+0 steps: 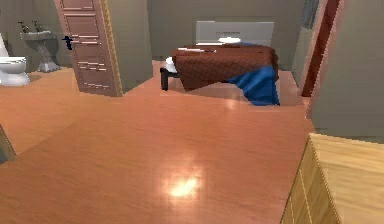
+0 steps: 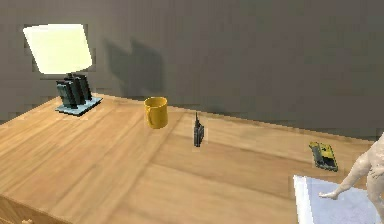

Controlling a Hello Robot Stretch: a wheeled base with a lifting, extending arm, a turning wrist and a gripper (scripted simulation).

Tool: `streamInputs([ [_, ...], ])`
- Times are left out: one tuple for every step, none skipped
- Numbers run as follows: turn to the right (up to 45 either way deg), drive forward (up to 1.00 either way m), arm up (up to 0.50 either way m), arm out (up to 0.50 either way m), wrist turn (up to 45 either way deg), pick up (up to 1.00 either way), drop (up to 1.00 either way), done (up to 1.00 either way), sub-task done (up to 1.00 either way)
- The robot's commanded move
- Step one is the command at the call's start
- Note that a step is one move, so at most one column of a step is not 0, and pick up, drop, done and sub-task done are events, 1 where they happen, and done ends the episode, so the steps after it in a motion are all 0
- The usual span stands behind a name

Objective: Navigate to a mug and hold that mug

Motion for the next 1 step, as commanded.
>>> streamInputs([
  [0.0, 0.00, 0.38, 0.00, 0.0, 0.00, 0.00, 0.00, 0.00],
])
